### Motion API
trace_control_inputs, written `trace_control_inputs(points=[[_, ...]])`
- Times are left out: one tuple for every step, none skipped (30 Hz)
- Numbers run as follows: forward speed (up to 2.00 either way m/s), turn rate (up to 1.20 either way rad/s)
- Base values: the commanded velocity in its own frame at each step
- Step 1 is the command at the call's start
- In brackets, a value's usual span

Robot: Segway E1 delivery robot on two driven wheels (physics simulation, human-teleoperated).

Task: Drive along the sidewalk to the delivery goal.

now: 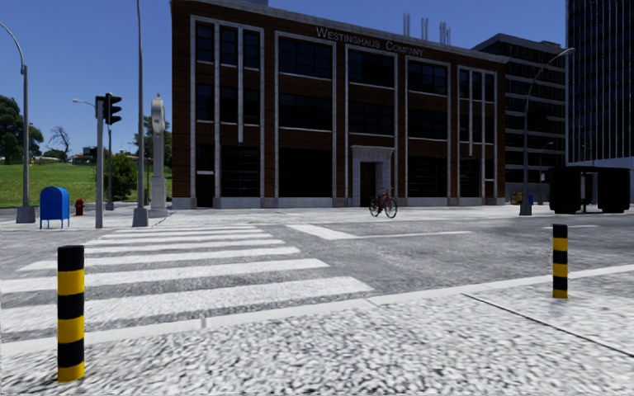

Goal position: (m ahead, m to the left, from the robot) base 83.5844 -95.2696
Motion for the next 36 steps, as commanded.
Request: trace_control_inputs(points=[[1.68, 0.0], [1.68, 0.0], [1.68, 0.0], [1.68, 0.0], [1.68, 0.0], [1.68, 0.0], [1.68, 0.0], [1.68, 0.0], [1.67, 0.0], [1.67, 0.05], [1.67, 0.25], [1.67, 0.5], [1.67, 0.72], [1.67, 0.8], [1.67, 0.83], [1.67, 0.83], [1.67, 0.84], [1.67, 0.84], [1.67, 0.84], [1.67, 0.84], [1.67, 0.81], [1.67, 0.37], [1.67, 0.37], [1.67, 0.35], [1.67, 0.34], [1.67, 0.34], [1.67, 0.34], [1.67, 0.34], [1.67, 0.34], [1.67, 0.34], [1.67, 0.34], [1.67, 0.34], [1.67, 0.34], [1.67, 0.34], [1.67, 0.34], [1.67, 0.31]])
